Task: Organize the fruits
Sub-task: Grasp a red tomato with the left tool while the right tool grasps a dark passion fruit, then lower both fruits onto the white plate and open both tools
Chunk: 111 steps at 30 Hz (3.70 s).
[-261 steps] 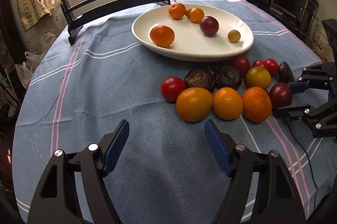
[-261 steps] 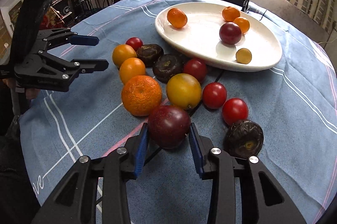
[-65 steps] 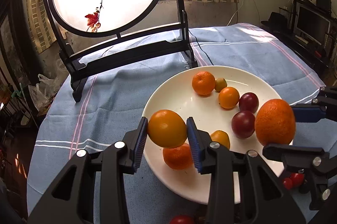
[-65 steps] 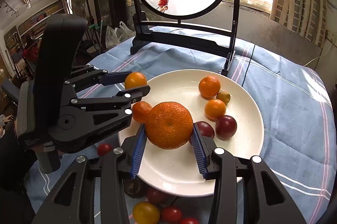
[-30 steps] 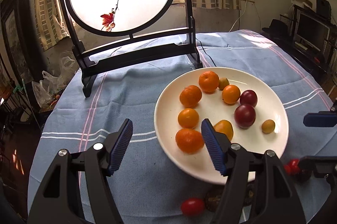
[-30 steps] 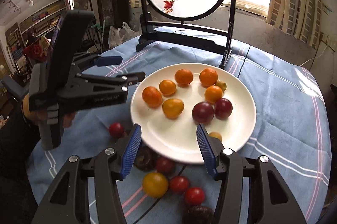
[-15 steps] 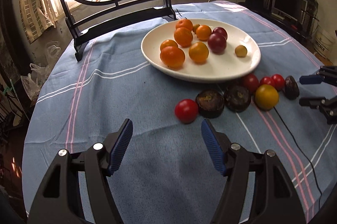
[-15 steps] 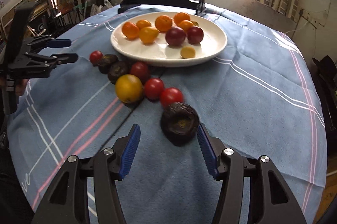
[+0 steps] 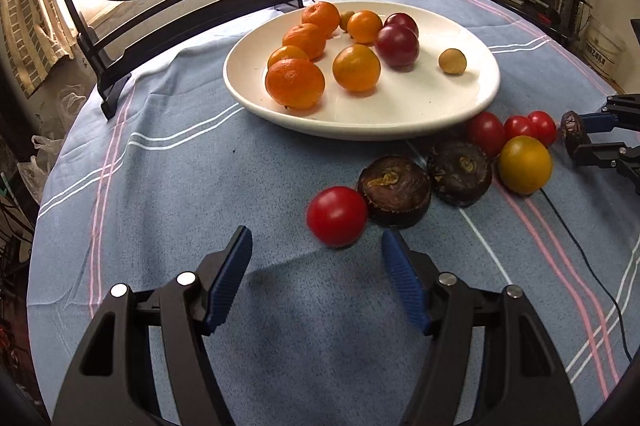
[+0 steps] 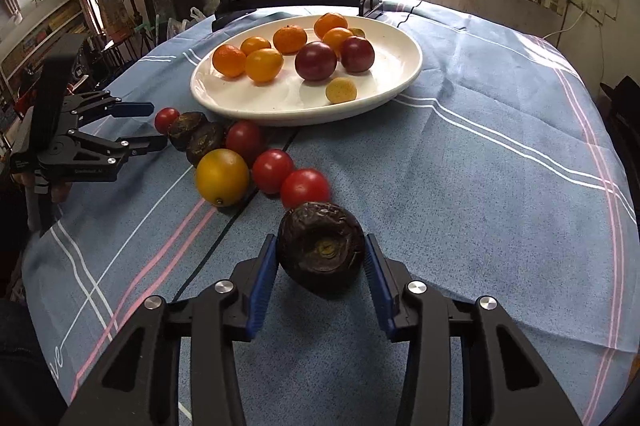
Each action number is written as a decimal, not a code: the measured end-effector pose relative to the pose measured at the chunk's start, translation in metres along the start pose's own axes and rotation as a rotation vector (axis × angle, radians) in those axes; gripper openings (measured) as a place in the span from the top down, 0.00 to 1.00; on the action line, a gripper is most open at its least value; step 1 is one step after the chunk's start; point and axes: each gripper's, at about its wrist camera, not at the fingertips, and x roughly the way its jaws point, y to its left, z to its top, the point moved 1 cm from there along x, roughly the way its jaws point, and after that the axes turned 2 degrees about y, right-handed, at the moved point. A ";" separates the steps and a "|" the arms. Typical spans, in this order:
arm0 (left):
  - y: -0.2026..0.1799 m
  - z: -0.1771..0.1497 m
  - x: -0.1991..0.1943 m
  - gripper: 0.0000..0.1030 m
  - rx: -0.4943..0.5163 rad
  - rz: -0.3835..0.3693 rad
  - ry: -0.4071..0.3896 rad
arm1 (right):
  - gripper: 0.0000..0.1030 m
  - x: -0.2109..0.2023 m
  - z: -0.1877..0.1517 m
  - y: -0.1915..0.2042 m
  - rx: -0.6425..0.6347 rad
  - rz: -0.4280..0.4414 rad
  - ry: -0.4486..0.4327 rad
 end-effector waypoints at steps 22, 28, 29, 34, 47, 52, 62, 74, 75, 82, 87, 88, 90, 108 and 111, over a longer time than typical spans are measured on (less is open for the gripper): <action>-0.021 0.018 -0.058 0.72 0.003 -0.026 -0.147 | 0.58 -0.029 0.014 0.039 -0.066 0.088 -0.072; -0.026 0.059 -0.079 0.72 -0.085 0.051 -0.243 | 0.58 -0.052 0.050 0.047 -0.094 0.096 -0.181; -0.025 0.066 -0.081 0.72 -0.105 0.056 -0.253 | 0.58 -0.056 0.057 0.048 -0.094 0.095 -0.203; -0.011 0.097 -0.078 0.72 -0.196 0.106 -0.269 | 0.58 -0.065 0.096 0.043 -0.063 0.130 -0.289; 0.015 0.127 -0.043 0.72 -0.289 0.165 -0.276 | 0.58 -0.038 0.149 0.041 -0.032 0.113 -0.377; 0.015 0.124 -0.024 0.72 -0.263 0.168 -0.237 | 0.58 -0.019 0.149 0.039 -0.040 0.085 -0.354; 0.012 0.121 -0.010 0.72 -0.244 0.170 -0.205 | 0.58 -0.007 0.147 0.032 -0.022 0.065 -0.333; 0.023 0.121 -0.007 0.71 -0.265 0.182 -0.191 | 0.58 0.003 0.145 0.031 -0.028 0.031 -0.312; 0.026 0.120 -0.008 0.71 -0.276 0.182 -0.193 | 0.58 0.003 0.146 0.028 -0.021 0.029 -0.314; 0.015 0.120 0.003 0.70 -0.249 0.158 -0.162 | 0.57 0.021 0.146 0.027 -0.002 0.017 -0.288; 0.013 0.119 0.009 0.70 -0.242 0.168 -0.148 | 0.57 0.035 0.144 0.025 0.012 0.006 -0.264; 0.014 0.119 0.010 0.65 -0.245 0.168 -0.143 | 0.57 0.036 0.144 0.024 0.015 0.002 -0.264; 0.015 0.119 0.012 0.40 -0.252 0.177 -0.134 | 0.51 0.036 0.144 0.021 0.031 0.015 -0.279; 0.009 0.115 -0.052 0.26 -0.211 0.149 -0.283 | 0.40 -0.020 0.118 0.026 -0.106 -0.014 -0.283; 0.008 0.101 -0.062 0.26 -0.189 0.126 -0.273 | 0.40 -0.015 0.081 0.025 -0.202 -0.073 -0.161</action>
